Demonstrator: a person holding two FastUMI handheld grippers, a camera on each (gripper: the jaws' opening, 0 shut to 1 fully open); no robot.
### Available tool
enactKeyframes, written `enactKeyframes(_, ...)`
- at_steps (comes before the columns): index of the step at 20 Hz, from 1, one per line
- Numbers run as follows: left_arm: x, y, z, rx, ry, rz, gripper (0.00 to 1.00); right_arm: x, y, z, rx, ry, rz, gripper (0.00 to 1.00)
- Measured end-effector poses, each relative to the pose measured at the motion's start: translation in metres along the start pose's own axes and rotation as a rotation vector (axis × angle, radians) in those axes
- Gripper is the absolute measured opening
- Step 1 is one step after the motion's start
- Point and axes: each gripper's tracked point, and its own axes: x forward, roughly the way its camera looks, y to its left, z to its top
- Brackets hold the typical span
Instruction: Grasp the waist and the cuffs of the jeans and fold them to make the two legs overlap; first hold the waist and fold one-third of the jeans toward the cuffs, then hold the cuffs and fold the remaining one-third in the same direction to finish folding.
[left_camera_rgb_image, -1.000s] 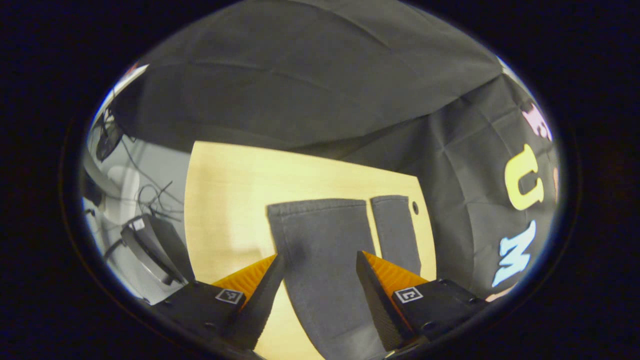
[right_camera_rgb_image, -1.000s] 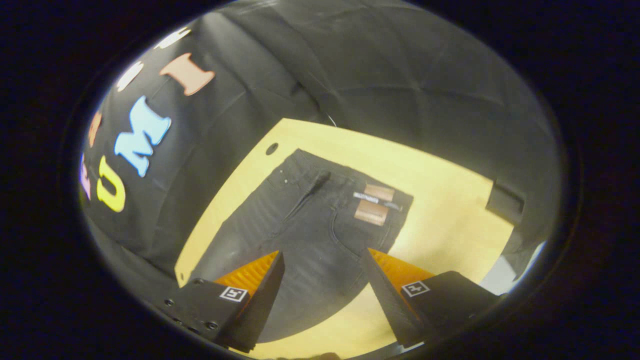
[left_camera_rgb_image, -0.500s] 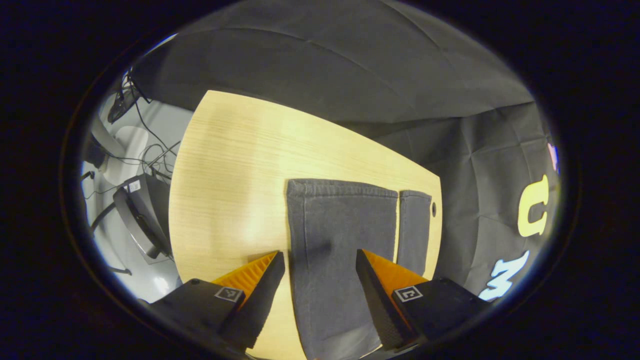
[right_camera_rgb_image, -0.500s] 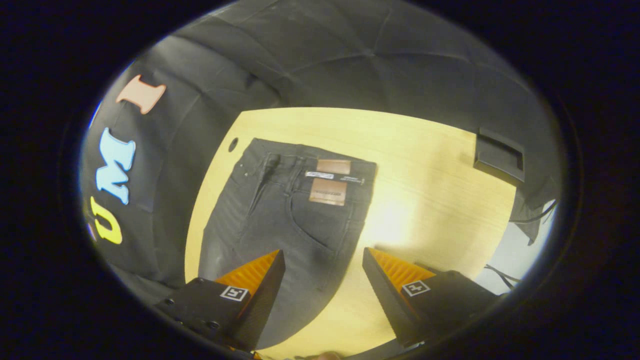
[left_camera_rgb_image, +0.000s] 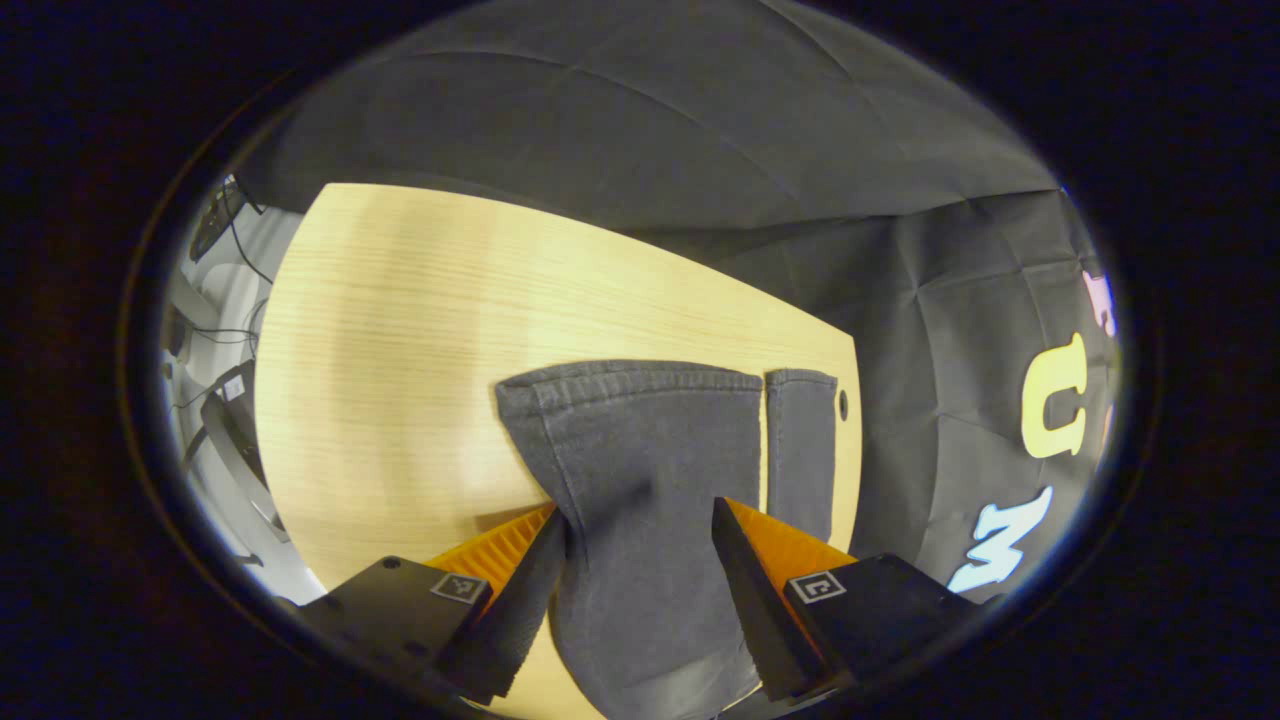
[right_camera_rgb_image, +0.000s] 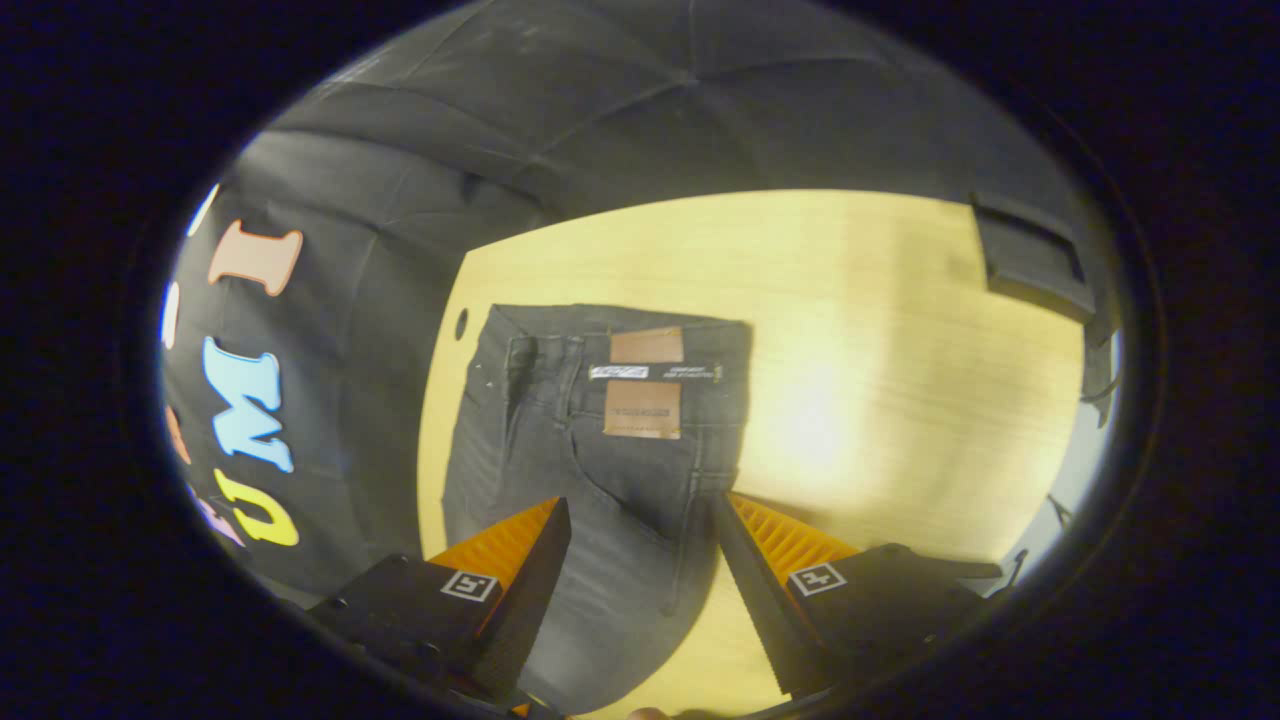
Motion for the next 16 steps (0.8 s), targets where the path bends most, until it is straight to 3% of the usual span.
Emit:
enactKeyframes(3, 0.004, -0.003, -0.001, -0.014, 0.012, -0.039, 0.93, 0.014, 0.008, -0.005, 0.068, 0.068, 0.073, 0.83)
enactKeyframes(5, 0.008, -0.003, 0.0, -0.021, 0.016, -0.054, 0.95, 0.015, 0.003, -0.006, 0.061, 0.058, 0.049, 0.74)
enactKeyframes(6, 0.007, -0.003, 0.001, -0.026, 0.015, -0.059, 0.91, 0.014, 0.003, -0.005, 0.051, 0.059, 0.047, 0.57)
enactKeyframes(8, 0.007, 0.007, -0.002, -0.027, 0.025, -0.033, 0.89, 0.012, 0.002, -0.009, 0.057, 0.067, 0.038, 0.54)
enactKeyframes(10, 0.009, 0.014, -0.003, -0.047, 0.033, -0.029, 0.68, 0.011, 0.003, -0.012, 0.062, 0.073, 0.039, 0.52)
enactKeyframes(11, 0.009, 0.019, -0.003, -0.052, 0.033, -0.021, 0.67, 0.011, 0.004, -0.016, 0.057, 0.08, 0.042, 0.52)
enactKeyframes(12, 0.008, 0.022, -0.004, -0.059, 0.033, -0.017, 0.54, 0.011, 0.003, -0.018, 0.054, 0.086, 0.043, 0.45)
enactKeyframes(13, 0.007, 0.024, -0.004, -0.064, 0.035, -0.011, 0.31, 0.011, 0.002, -0.021, 0.041, 0.094, 0.036, 0.52)
enactKeyframes(14, 0.006, 0.028, -0.004, -0.064, 0.038, -0.003, 0.36, 0.012, -0.005, -0.022, 0.015, 0.094, 0.008, 0.5)
enactKeyframes(15, 0.009, 0.032, -0.004, -0.07, 0.036, 0.009, 0.25, 0.014, -0.007, -0.021, 0.016, 0.087, -0.001, 0.45)
enactKeyframes(16, 0.009, 0.03, -0.003, -0.069, 0.041, 0.007, 0.12, 0.013, -0.007, -0.023, 0.015, 0.098, -0.004, 0.23)
